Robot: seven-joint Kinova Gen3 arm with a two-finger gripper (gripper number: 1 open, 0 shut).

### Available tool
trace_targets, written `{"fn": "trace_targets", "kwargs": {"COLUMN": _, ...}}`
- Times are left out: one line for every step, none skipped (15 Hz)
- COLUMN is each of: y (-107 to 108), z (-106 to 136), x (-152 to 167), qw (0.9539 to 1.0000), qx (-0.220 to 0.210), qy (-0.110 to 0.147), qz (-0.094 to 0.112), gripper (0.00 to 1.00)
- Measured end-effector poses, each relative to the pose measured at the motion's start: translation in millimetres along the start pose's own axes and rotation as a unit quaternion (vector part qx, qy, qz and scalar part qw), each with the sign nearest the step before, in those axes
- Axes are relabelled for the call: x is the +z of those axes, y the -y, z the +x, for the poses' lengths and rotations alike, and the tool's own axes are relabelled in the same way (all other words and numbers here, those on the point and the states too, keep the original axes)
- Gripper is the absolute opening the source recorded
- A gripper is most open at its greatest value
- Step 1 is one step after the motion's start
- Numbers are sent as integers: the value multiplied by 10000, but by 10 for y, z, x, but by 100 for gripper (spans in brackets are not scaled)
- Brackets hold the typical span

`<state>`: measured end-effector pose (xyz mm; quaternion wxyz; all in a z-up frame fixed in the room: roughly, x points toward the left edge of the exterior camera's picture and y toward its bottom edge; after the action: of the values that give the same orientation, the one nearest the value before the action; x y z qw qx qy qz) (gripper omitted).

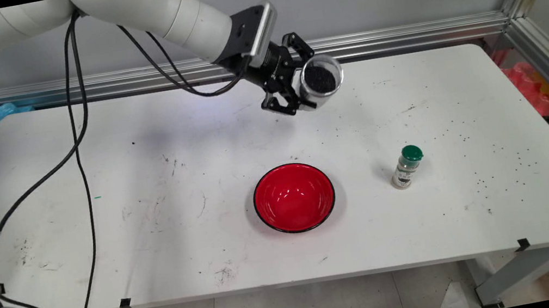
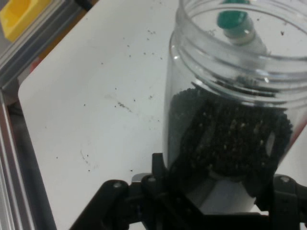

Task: Pour the black seasoning powder in the red bowl

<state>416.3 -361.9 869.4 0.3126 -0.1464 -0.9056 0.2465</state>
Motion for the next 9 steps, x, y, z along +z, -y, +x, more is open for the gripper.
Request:
{"fn": "trace_targets", "kwargs": {"y": -13, "z": 0, "x": 1, "qw": 10000, "qx": 90, "qy": 18, "qz": -12, "gripper": 0}}
{"fn": "trace_targets", "kwargs": {"y": -31, "z": 0, "x": 1, "qw": 9998, "qx": 215, "qy": 43, "qz": -28, "gripper": 0}}
{"fn": "trace_targets", "kwargs": {"y": -54, "z": 1, "x": 4, "qw": 9993, "qx": 360, "qy": 74, "qz": -46, "gripper": 0}}
{"fn": "trace_targets", "kwargs": {"y": -75, "z": 2, "x": 8, "qw": 9987, "qx": 500, "qy": 106, "qz": -60, "gripper": 0}}
{"fn": "trace_targets", "kwargs": {"y": -93, "z": 3, "x": 12, "qw": 9980, "qx": 617, "qy": 134, "qz": -71, "gripper": 0}}
{"fn": "trace_targets", "kwargs": {"y": -105, "z": 4, "x": 16, "qw": 9974, "qx": 694, "qy": 151, "qz": -79, "gripper": 0}}
{"fn": "trace_targets", "kwargs": {"y": -127, "z": 6, "x": 23, "qw": 9964, "qx": 828, "qy": 181, "qz": -92, "gripper": 0}}
{"fn": "trace_targets", "kwargs": {"y": -146, "z": 8, "x": 30, "qw": 9952, "qx": 945, "qy": 207, "qz": -105, "gripper": 0}}
{"fn": "trace_targets", "kwargs": {"y": -170, "z": 12, "x": 41, "qw": 9937, "qx": 1088, "qy": 236, "qz": -121, "gripper": 0}}
